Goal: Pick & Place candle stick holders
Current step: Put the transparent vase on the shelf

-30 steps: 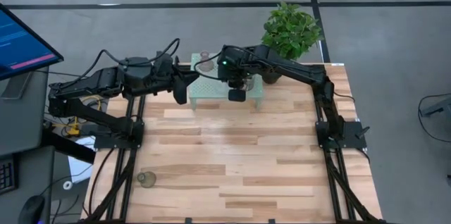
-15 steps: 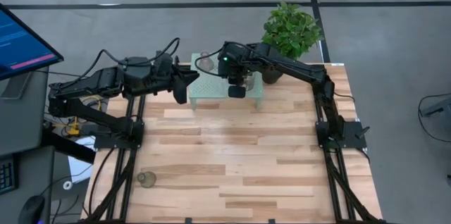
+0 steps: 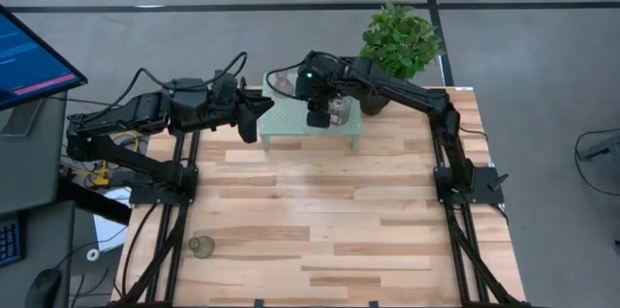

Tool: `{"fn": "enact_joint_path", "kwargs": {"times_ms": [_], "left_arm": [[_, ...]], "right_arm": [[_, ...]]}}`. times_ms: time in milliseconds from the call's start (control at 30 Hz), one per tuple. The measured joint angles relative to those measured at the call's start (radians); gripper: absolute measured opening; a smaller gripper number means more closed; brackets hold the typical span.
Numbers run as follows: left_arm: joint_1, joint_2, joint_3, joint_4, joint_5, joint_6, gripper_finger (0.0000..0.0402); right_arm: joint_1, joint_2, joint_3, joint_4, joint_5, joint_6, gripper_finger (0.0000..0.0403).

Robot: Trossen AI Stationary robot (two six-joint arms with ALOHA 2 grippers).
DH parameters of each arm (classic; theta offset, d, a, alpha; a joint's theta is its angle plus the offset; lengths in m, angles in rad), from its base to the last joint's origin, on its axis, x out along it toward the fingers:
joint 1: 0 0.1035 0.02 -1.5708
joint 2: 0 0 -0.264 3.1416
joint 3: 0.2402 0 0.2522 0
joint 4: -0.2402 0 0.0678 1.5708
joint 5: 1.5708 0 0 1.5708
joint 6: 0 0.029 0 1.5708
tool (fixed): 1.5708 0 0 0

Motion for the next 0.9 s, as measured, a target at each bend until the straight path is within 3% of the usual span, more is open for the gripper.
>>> {"fn": "enact_joint_path", "kwargs": {"times_ms": [300, 433, 500, 633, 767, 900], "left_arm": [[0.000, 0.000, 0.000, 0.000, 0.000, 0.001, 0.0066], [0.000, 0.000, 0.000, 0.000, 0.000, 0.001, 0.0066], [0.000, 0.000, 0.000, 0.000, 0.000, 0.001, 0.0066], [0.000, 0.000, 0.000, 0.000, 0.000, 0.001, 0.0066], [0.000, 0.000, 0.000, -0.001, 0.001, 0.001, 0.0066], [0.000, -0.001, 0.000, -0.007, 0.008, 0.001, 0.0066]], "right_arm": [[0.008, -0.074, 0.047, 0.008, -0.013, -0.010, 0.0131], [0.051, -0.159, 0.042, -0.052, -0.158, -0.010, 0.0119], [0.069, -0.165, 0.042, -0.128, -0.206, -0.020, 0.0097], [0.075, -0.127, 0.039, -0.248, -0.289, -0.041, 0.0016], [0.087, -0.060, 0.039, -0.231, -0.284, -0.045, 0.0012], [0.107, 0.003, 0.038, -0.234, -0.192, -0.063, 0.0003]]}}
